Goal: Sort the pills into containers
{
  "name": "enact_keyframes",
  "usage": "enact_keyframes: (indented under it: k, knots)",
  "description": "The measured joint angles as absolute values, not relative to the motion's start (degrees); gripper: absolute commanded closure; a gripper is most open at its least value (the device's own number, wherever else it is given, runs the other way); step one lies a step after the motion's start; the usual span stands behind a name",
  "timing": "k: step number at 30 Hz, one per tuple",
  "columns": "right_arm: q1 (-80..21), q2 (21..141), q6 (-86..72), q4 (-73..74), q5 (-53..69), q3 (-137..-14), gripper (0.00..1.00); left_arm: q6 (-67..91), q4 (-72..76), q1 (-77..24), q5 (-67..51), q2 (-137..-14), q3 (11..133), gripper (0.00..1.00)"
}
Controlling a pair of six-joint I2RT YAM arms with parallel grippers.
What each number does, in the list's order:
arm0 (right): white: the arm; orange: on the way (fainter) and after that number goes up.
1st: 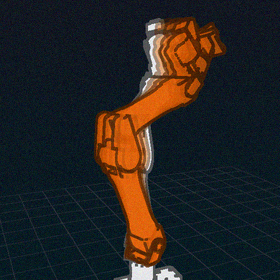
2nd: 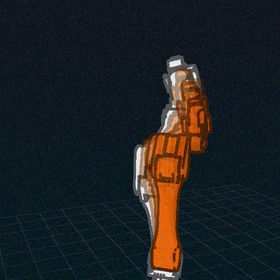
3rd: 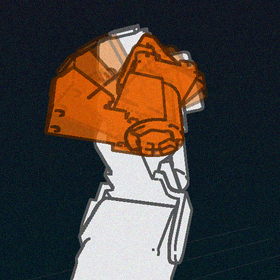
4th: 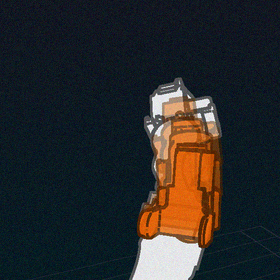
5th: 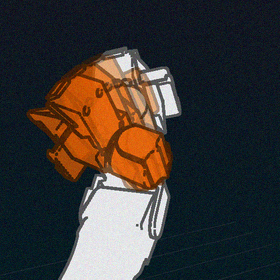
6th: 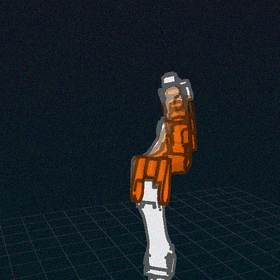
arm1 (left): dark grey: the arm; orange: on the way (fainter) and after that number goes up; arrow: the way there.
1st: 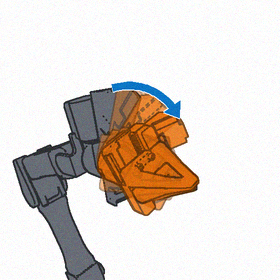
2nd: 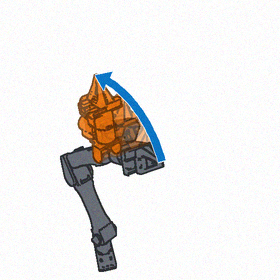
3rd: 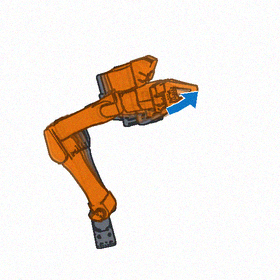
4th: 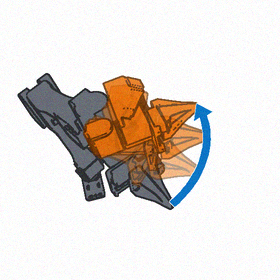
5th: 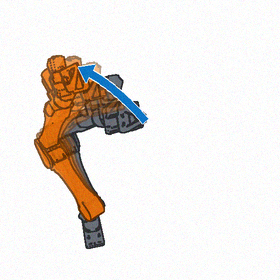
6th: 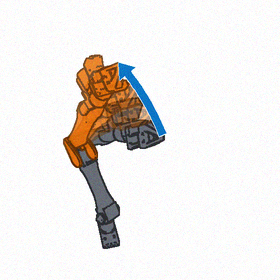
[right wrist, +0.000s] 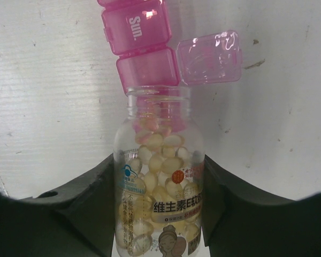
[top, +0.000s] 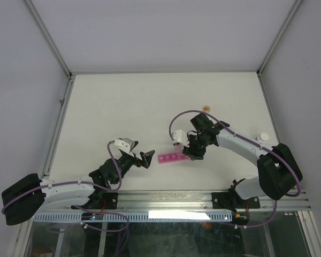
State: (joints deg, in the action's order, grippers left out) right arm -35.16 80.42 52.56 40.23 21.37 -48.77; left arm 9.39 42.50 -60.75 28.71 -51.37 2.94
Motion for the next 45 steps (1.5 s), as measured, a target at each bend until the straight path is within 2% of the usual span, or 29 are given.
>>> enact_keyframes:
  k: [45]
  knots:
    - [-38.72,79.46,50.43,39.11,16.95,-47.88,1.00,9.41,42.50,-60.64,28.69,-52.40,3.16,0.01]
